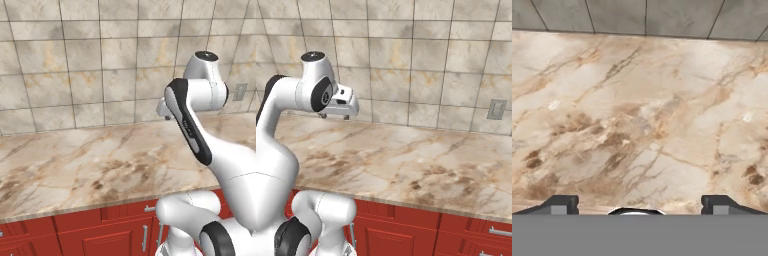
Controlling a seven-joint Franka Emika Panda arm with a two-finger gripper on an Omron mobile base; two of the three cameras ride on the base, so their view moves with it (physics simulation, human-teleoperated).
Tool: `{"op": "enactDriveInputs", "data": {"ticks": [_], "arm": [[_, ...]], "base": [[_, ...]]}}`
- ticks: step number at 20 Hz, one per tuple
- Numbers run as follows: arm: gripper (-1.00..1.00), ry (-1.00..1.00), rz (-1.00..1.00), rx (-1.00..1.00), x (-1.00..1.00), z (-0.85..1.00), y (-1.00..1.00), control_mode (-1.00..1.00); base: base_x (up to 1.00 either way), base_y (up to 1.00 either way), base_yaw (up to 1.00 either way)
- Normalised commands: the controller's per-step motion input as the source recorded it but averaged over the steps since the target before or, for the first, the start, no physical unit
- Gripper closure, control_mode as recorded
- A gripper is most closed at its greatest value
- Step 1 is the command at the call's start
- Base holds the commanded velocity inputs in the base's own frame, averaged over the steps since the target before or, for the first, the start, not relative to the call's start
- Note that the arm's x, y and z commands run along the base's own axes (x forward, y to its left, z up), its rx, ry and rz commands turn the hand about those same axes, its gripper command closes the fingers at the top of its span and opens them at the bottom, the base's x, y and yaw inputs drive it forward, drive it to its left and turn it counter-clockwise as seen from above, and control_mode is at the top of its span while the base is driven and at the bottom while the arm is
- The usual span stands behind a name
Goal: Four empty soda cans are scattered around the kitchen. Gather all the cans and cluster them next to the stove for recycling.
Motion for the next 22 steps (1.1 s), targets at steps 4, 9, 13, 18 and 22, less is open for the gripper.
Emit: {"op": "enactDriveInputs", "data": {"ticks": [4, 9, 13, 18, 22], "arm": [[-1.0, -0.04, 0.0, 0.01, -0.32, 0.0, -0.09, -1.0], [-1.0, -0.01, 0.0, 0.0, -0.02, 0.0, 0.0, -1.0], [-1.0, 0.03, -0.03, 0.0, 0.18, 0.0, 0.05, -1.0], [-1.0, 0.0, 0.0, 0.0, 0.03, 0.0, 0.0, 1.0], [-1.0, 0.0, 0.0, 0.0, 0.0, 0.0, 0.0, 1.0]], "base": [[0.0, 0.0, 0.0], [0.0, 0.0, 0.0], [0.0, 0.0, 0.0], [-0.01, 0.0, 0.0], [-0.49, -0.01, 0.0]]}}
